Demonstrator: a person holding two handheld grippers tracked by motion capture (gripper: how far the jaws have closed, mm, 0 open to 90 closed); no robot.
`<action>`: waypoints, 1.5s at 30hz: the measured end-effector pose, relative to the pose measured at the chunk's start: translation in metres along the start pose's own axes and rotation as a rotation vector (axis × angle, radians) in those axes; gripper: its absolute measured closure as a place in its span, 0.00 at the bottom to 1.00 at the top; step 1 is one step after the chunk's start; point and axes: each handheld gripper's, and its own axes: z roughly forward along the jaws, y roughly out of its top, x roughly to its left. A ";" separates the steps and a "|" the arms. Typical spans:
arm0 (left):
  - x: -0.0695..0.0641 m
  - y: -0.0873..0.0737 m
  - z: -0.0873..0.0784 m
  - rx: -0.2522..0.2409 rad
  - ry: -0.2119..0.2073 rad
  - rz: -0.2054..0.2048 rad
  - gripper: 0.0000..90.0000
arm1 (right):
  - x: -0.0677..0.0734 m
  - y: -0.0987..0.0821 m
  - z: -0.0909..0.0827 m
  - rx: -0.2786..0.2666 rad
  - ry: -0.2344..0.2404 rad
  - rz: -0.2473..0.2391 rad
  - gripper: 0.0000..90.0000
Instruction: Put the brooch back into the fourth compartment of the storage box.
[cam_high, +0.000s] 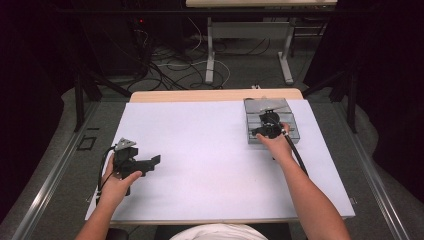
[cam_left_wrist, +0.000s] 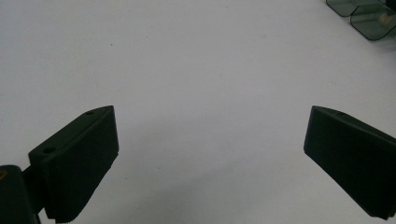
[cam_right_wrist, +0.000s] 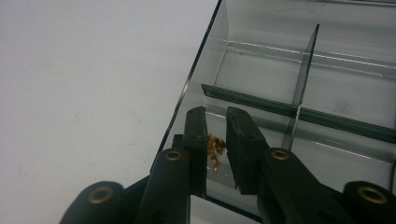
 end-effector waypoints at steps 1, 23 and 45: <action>0.000 0.000 0.000 0.000 0.000 0.000 0.03 | -0.001 0.000 -0.001 0.003 0.006 -0.004 0.85; 0.000 0.000 0.000 0.005 0.000 0.004 0.03 | 0.005 -0.002 -0.011 -0.025 0.041 -0.032 0.59; -0.001 0.000 0.001 0.002 0.001 -0.001 0.04 | 0.007 -0.011 -0.034 -0.041 0.053 -0.084 0.42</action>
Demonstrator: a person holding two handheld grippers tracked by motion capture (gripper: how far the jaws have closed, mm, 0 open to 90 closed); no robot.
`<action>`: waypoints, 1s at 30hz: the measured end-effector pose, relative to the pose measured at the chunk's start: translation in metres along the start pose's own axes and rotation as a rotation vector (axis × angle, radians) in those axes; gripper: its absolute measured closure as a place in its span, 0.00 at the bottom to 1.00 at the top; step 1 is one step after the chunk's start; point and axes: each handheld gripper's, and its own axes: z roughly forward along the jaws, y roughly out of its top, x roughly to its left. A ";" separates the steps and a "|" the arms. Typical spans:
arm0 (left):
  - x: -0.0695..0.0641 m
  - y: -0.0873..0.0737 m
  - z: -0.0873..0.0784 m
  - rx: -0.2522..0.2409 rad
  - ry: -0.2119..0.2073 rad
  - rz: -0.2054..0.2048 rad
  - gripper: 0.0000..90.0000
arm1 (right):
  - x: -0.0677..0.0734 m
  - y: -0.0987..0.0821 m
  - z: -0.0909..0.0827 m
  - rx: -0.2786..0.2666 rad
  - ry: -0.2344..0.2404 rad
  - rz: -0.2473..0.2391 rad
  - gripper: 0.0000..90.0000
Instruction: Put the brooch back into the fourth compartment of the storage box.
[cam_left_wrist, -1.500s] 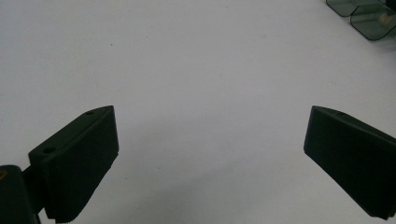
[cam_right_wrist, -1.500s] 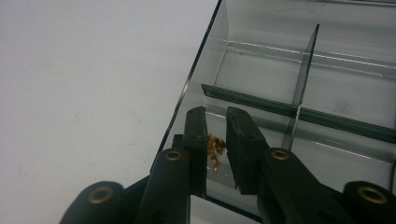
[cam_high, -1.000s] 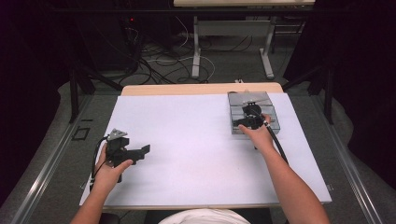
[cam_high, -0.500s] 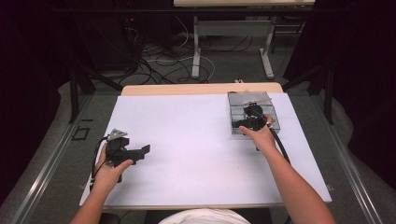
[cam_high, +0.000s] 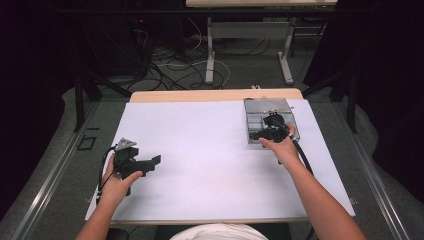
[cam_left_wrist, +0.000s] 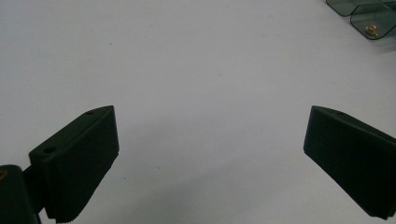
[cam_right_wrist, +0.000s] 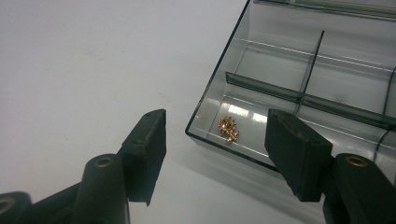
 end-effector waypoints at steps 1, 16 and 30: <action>0.000 0.000 0.000 0.001 0.000 0.002 0.04 | 0.000 -0.001 -0.001 -0.003 -0.001 -0.009 0.40; 0.000 0.000 0.000 0.007 0.002 0.009 0.04 | 0.003 -0.016 -0.020 -0.013 0.025 -0.079 0.37; -0.001 0.000 0.000 0.010 0.001 0.012 0.04 | 0.003 -0.036 -0.041 -0.049 0.029 -0.113 0.26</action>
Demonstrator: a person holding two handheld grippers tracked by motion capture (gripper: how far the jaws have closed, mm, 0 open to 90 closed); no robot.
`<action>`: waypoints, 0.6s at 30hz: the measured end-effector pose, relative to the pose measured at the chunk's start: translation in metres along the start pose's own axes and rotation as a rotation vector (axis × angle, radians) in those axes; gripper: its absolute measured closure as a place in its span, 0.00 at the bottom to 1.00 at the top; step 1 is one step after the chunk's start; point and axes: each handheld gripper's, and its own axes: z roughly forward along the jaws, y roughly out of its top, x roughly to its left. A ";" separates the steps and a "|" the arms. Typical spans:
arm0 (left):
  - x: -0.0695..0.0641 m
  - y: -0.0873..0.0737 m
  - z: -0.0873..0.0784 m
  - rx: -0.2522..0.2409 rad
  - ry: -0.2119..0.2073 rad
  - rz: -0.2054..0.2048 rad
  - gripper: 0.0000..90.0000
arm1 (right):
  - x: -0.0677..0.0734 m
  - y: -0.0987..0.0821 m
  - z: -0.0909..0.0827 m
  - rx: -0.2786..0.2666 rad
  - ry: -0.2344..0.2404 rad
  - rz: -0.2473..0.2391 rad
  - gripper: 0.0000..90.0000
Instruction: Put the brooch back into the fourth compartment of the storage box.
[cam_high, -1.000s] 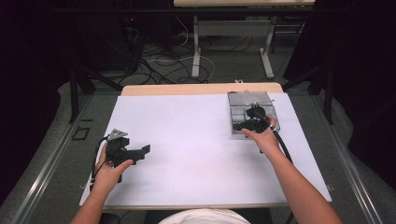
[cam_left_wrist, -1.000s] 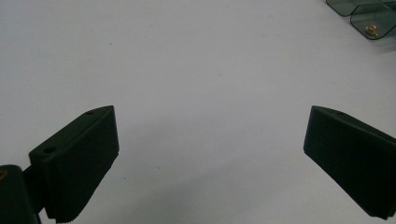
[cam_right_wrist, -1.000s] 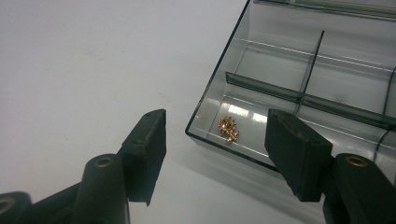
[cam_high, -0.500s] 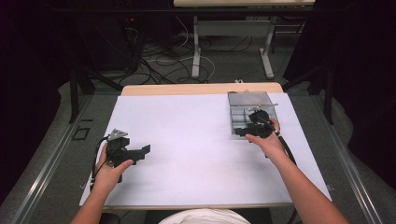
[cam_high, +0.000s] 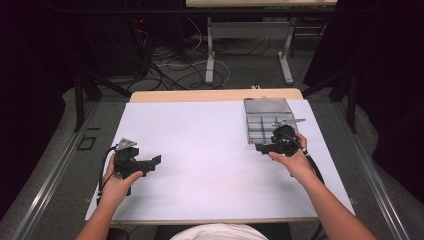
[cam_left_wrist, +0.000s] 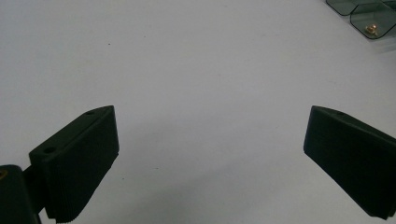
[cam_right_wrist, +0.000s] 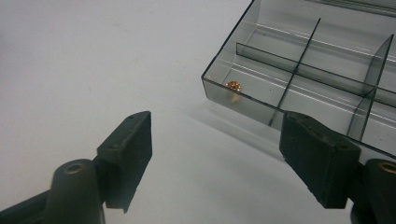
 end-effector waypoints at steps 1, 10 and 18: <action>0.000 0.000 0.000 -0.001 0.000 0.000 0.04 | 0.000 -0.001 -0.001 -0.011 0.001 -0.011 0.24; 0.000 0.000 0.000 -0.006 0.000 -0.008 0.04 | -0.001 -0.012 -0.016 -0.045 -0.006 -0.026 0.17; -0.001 0.000 0.000 -0.007 0.001 -0.008 0.04 | -0.010 -0.021 -0.031 -0.078 -0.003 -0.020 0.06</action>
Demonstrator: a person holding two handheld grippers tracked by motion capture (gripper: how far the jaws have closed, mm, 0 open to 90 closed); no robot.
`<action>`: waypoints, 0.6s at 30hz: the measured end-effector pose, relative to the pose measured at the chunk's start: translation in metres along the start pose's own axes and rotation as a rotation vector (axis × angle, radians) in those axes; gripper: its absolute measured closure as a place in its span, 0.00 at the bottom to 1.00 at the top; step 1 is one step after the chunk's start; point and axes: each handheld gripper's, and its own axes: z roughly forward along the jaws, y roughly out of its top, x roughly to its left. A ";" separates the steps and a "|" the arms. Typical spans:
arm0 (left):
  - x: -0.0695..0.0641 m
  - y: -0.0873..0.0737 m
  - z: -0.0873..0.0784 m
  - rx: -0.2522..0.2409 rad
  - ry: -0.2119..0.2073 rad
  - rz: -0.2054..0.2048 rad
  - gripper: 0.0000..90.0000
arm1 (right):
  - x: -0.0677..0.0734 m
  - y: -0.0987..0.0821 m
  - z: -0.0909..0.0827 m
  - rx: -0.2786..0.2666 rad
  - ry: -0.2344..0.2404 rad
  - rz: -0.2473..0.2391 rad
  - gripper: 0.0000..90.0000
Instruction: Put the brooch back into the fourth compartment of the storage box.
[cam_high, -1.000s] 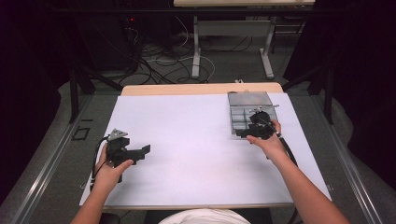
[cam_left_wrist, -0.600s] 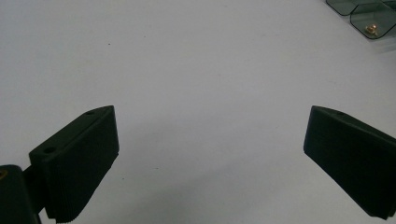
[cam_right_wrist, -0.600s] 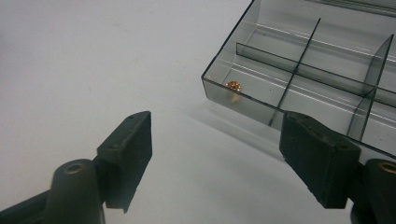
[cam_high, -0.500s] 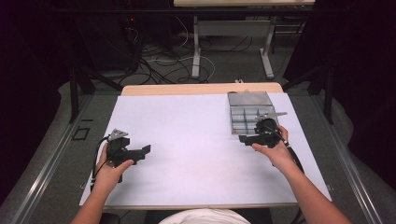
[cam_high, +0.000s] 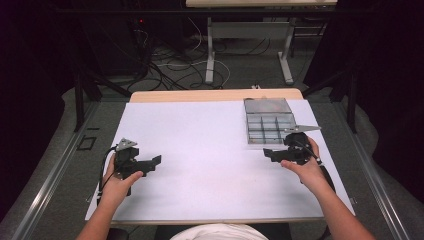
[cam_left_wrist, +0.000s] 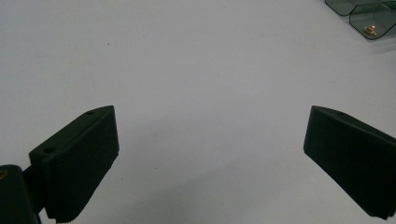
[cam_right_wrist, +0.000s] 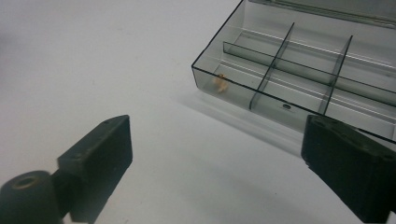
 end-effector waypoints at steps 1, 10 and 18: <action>0.000 0.000 0.000 -0.001 -0.002 0.000 0.04 | -0.001 -0.001 -0.001 -0.001 0.002 -0.001 0.04; 0.001 0.000 0.000 0.003 -0.002 0.004 0.04 | -0.012 -0.017 -0.009 -0.002 -0.048 -0.003 0.00; 0.000 -0.002 0.002 0.008 -0.003 0.008 0.04 | -0.024 -0.032 -0.010 -0.001 -0.090 0.031 0.00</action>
